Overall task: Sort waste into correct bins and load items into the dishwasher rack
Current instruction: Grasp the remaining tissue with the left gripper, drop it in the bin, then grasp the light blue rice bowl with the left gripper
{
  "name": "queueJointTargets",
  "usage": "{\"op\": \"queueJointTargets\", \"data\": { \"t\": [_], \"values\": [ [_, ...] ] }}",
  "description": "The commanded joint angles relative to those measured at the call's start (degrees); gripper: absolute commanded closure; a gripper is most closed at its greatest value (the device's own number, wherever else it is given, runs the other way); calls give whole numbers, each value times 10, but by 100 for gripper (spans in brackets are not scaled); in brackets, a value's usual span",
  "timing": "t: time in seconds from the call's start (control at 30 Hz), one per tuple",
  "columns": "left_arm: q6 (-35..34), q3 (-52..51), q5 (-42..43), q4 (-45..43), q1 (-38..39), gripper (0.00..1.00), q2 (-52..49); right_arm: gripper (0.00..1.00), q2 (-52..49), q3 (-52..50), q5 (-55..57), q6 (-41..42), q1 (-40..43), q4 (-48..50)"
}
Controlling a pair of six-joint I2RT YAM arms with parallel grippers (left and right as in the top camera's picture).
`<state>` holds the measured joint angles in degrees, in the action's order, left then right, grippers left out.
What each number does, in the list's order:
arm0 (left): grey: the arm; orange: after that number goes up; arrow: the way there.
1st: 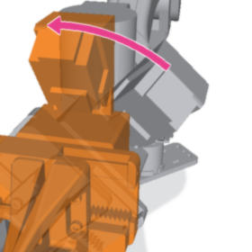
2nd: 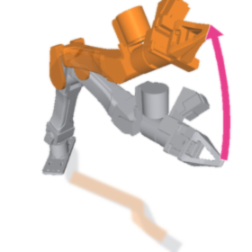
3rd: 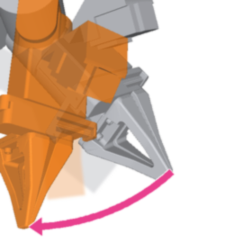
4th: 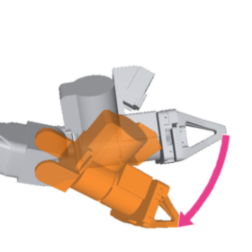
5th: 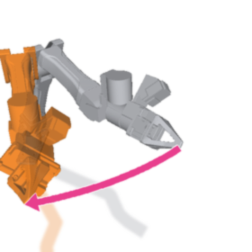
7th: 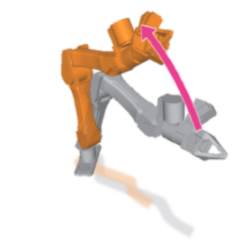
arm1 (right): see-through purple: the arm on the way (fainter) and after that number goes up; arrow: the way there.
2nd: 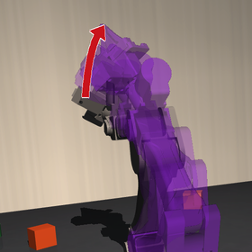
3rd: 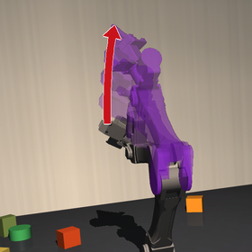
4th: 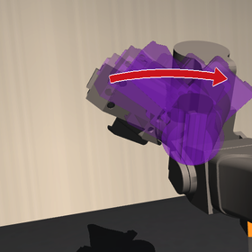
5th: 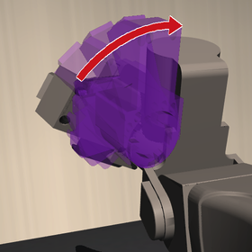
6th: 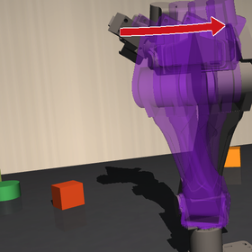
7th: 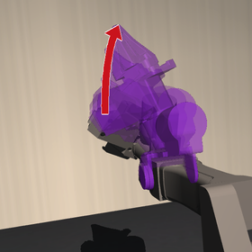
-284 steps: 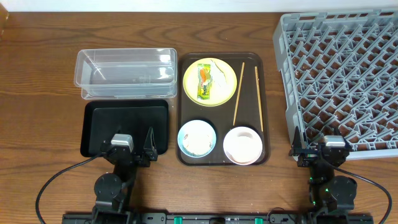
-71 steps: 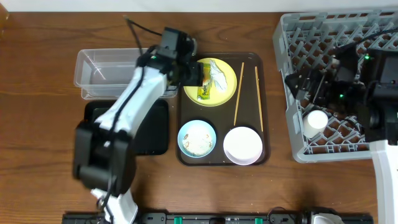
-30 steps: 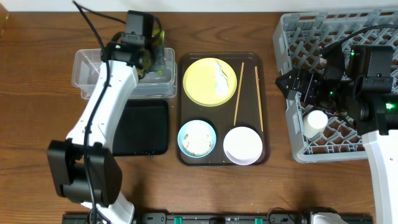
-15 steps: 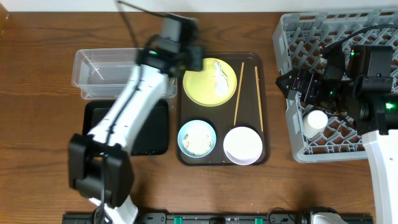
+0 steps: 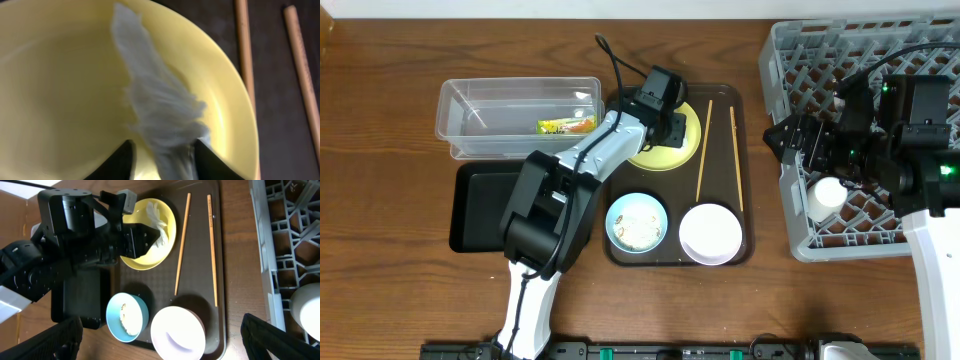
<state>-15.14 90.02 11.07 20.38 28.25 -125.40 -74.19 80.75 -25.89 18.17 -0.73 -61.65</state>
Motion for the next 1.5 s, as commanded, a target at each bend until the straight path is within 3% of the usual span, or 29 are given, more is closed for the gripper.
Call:
{"op": "queueJointTargets", "data": {
  "t": [0.0, 0.03, 0.07, 0.37, 0.53, 0.7, 0.73, 0.77, 0.87, 0.9, 1.0, 1.2, 1.47],
  "values": [
    [-9, -1, 38, 1, 2, 80, 1, 2, -1, 5, 2, -11, -9, 0],
    [-9, -1, 38, 5, 2, 91, 2, 2, -1, 5, 2, -11, -9, -1],
    [-8, -1, 37, 14, 1, 94, 5, 2, -1, 5, 2, -11, -9, -1],
    [-9, 14, 27, 105, -61, 94, 154, 2, -1, 5, 4, -11, -9, -9],
    [-8, 14, -48, 163, -108, 94, 230, 2, -1, 5, 4, -11, -9, -9],
    [-4, 4, -122, 195, -153, 93, 228, 2, -1, 5, 4, -11, -9, -9],
    [-4, -2, -119, 197, -162, 88, 224, 2, -1, 5, 4, -11, -9, -10],
    [-4, -7, -117, 197, -168, 72, 218, 2, -1, 5, 4, -11, -9, -10],
    [-4, -9, -111, 216, -176, 52, 211, 1, -1, 5, 6, -11, -9, -9],
    [-4, -9, -101, 226, -176, 42, 214, 1, -1, 5, 11, -11, -9, -10],
    [-4, -5, -69, 249, -175, 32, 235, 1, -1, 5, 45, -11, -9, -12],
    [4, -4, 1, 286, -169, 30, 313, 1, -1, 5, 128, -11, -9, -14],
    [21, -4, -1, 401, -87, 30, 374, 1, -1, 5, 145, -11, -9, -14]
  ]
}}
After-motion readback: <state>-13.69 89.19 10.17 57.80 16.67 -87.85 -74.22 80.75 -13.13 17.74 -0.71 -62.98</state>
